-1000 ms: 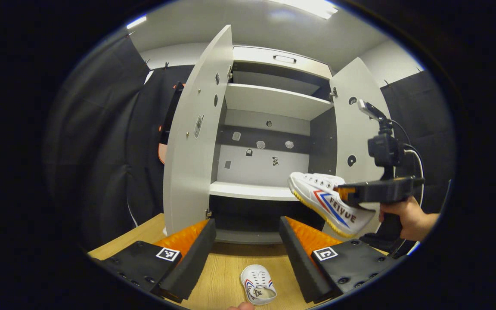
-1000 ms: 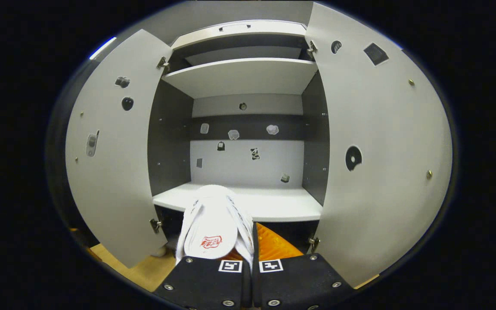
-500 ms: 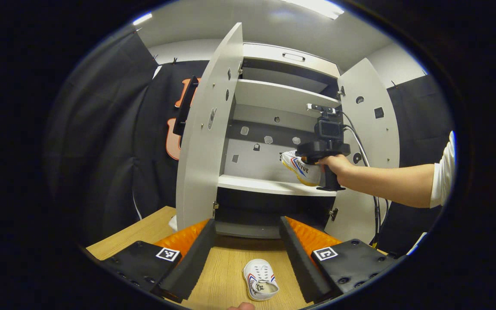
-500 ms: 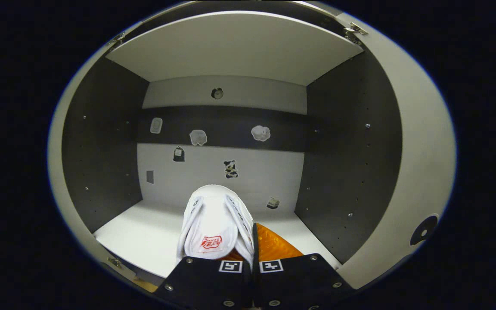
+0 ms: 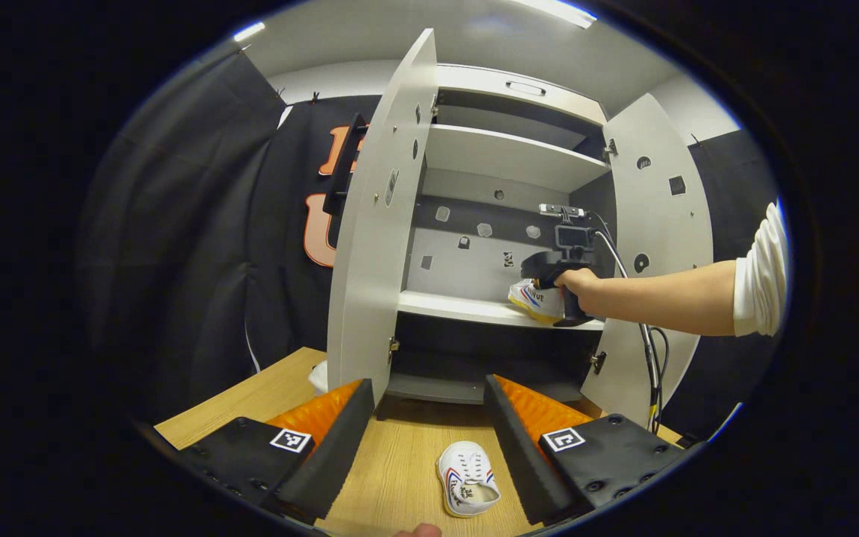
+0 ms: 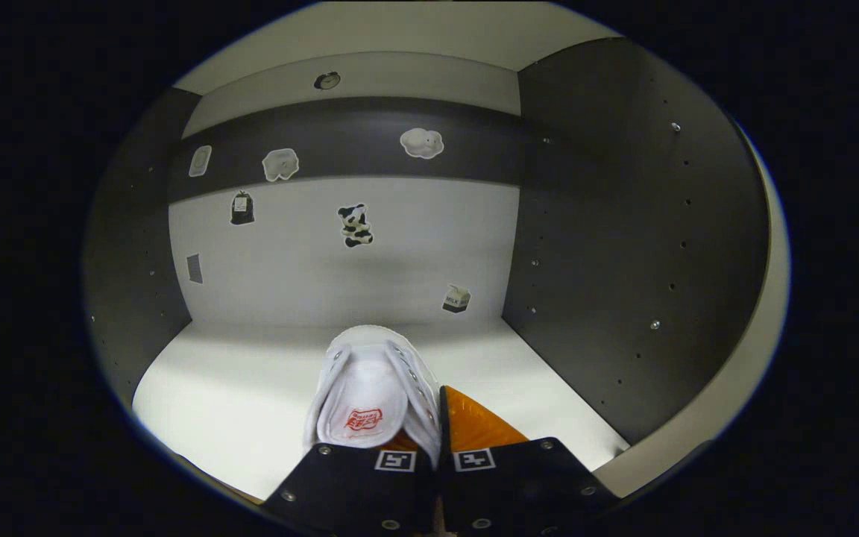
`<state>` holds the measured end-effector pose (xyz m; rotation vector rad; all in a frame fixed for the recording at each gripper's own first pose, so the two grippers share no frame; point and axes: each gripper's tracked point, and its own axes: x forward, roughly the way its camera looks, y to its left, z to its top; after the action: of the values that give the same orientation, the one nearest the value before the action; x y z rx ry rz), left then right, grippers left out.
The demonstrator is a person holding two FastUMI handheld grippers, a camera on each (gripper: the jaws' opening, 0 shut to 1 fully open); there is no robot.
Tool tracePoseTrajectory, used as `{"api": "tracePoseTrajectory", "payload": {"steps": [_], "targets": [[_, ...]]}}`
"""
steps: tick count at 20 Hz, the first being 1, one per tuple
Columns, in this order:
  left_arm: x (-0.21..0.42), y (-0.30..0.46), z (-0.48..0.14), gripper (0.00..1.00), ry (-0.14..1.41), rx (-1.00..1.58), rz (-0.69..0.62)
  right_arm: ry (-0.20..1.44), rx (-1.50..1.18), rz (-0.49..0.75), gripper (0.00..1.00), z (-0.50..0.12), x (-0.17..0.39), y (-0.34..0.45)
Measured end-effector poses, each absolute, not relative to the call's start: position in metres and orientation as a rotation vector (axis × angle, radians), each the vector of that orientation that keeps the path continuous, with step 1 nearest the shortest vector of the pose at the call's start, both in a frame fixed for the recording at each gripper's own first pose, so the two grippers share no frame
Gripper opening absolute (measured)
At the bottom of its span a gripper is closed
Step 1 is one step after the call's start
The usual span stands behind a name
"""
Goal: Grab one shoe with the right hand and put it into the shoe cabinet, grab the other shoe with the left hand and put it into the shoe cabinet; then close the right door with the right hand and the left door with the left hand.
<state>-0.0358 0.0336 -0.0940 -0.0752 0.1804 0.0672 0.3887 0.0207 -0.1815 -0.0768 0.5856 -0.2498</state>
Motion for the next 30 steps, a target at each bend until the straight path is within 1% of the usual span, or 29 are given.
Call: {"api": "tracePoseTrajectory", "payload": {"steps": [1, 2, 5, 6, 7, 8, 9, 10, 11, 12, 15, 16, 17, 18, 21, 25, 29, 30], "targets": [[-0.035, 0.033, -0.093, 0.99, 0.177, -0.072, 0.062, 0.599, -0.061, -0.254, 0.07, -0.184, 0.388, 0.02], [-0.034, 0.032, -0.091, 0.97, 0.173, -0.065, 0.058, 0.612, -0.044, -0.258, 0.13, -0.186, 0.388, 0.021], [-0.029, 0.029, -0.089, 0.97, 0.159, -0.051, 0.048, 0.624, -0.014, -0.25, 0.2, -0.184, 0.385, 0.022], [-0.027, 0.028, -0.088, 0.96, 0.157, -0.052, 0.045, 0.622, -0.013, -0.239, 0.23, -0.179, 0.381, 0.023], [-0.027, 0.026, -0.088, 0.99, 0.156, -0.054, 0.042, 0.614, -0.019, -0.227, 0.27, -0.174, 0.379, 0.024], [-0.027, 0.025, -0.087, 0.99, 0.155, -0.057, 0.039, 0.613, -0.025, -0.214, 0.35, -0.17, 0.375, 0.025], [-0.027, 0.023, -0.088, 0.99, 0.155, -0.06, 0.034, 0.611, -0.034, -0.206, 0.37, -0.167, 0.37, 0.025], [-0.027, 0.022, -0.087, 0.97, 0.152, -0.062, 0.029, 0.608, -0.04, -0.197, 0.44, -0.164, 0.365, 0.024], [-0.026, 0.021, -0.087, 0.99, 0.15, -0.061, 0.024, 0.606, -0.039, -0.189, 0.48, -0.162, 0.36, 0.023], [-0.025, 0.021, -0.086, 0.99, 0.148, -0.061, 0.019, 0.606, -0.032, -0.181, 0.54, -0.161, 0.355, 0.023], [-0.024, 0.017, -0.087, 0.96, 0.147, -0.067, 0.004, 0.615, 0.005, -0.185, 0.63, -0.161, 0.345, 0.012], [-0.024, 0.017, -0.088, 0.96, 0.149, -0.07, 0.003, 0.623, 0.009, -0.189, 0.7, -0.163, 0.344, 0.008], [-0.025, 0.016, -0.088, 0.96, 0.149, -0.075, 0.001, 0.628, 0.019, -0.18, 0.73, -0.162, 0.342, 0.009], [-0.025, 0.016, -0.087, 0.99, 0.147, -0.079, 0.001, 0.618, 0.023, -0.172, 0.76, -0.158, 0.34, 0.01], [-0.026, 0.019, -0.089, 0.96, 0.151, -0.088, 0.009, 0.556, 0.005, -0.128, 0.79, -0.136, 0.328, 0.017], [-0.025, 0.024, -0.09, 0.96, 0.156, -0.08, 0.019, 0.386, 0.025, -0.059, 0.81, -0.072, 0.305, 0.031], [-0.021, 0.027, -0.083, 0.97, 0.142, -0.071, 0.025, 0.245, 0.006, 0.021, 0.85, -0.02, 0.257, 0.04], [-0.02, 0.027, -0.082, 0.99, 0.14, -0.07, 0.025, 0.219, 0.004, 0.032, 0.86, -0.011, 0.241, 0.04]]}}
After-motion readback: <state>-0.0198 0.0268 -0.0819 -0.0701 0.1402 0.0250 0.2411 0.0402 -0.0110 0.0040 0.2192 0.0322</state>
